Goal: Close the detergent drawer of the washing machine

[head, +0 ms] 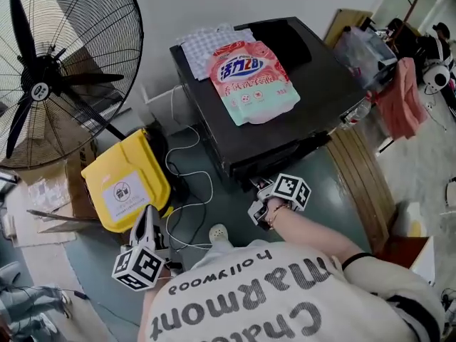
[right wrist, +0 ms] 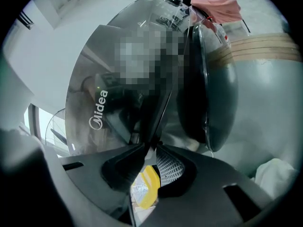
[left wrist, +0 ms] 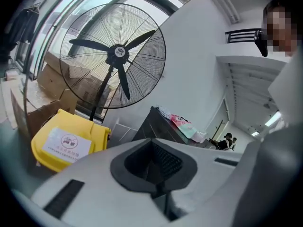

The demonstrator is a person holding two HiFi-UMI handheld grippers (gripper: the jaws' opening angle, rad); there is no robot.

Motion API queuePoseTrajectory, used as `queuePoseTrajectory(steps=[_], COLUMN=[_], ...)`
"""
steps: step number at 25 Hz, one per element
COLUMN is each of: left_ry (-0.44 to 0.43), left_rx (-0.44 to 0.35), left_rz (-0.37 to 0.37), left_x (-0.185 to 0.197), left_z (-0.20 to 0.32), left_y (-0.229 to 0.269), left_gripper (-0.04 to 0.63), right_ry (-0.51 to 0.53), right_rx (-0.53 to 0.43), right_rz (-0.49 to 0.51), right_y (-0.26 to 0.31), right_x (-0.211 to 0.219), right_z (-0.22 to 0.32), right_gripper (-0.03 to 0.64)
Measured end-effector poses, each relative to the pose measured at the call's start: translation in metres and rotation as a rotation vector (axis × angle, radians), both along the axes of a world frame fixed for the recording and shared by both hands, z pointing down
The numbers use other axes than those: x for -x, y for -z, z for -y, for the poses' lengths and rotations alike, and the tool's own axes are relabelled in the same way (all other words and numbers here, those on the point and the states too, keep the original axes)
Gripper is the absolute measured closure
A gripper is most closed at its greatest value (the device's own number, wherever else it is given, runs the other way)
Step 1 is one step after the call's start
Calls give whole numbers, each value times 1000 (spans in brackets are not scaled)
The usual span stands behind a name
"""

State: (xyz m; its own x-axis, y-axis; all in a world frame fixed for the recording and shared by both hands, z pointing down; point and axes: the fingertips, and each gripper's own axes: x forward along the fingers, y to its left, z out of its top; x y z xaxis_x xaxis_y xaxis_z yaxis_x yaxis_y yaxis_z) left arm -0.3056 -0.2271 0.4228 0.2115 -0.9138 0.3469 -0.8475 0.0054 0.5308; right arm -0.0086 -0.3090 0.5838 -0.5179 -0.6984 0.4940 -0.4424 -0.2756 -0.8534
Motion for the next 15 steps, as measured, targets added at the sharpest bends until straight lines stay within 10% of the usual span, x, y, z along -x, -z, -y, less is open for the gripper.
queuePoseTrajectory(steps=[15], left_ry=[132], left_rx=[-16], left_rz=[34], left_x=[-23], left_z=[-87], left_y=[8], left_gripper=[588], right_ry=[34], right_rx=[29], right_rz=[30], right_y=[-5], right_x=[1], right_z=[2], right_gripper=[520])
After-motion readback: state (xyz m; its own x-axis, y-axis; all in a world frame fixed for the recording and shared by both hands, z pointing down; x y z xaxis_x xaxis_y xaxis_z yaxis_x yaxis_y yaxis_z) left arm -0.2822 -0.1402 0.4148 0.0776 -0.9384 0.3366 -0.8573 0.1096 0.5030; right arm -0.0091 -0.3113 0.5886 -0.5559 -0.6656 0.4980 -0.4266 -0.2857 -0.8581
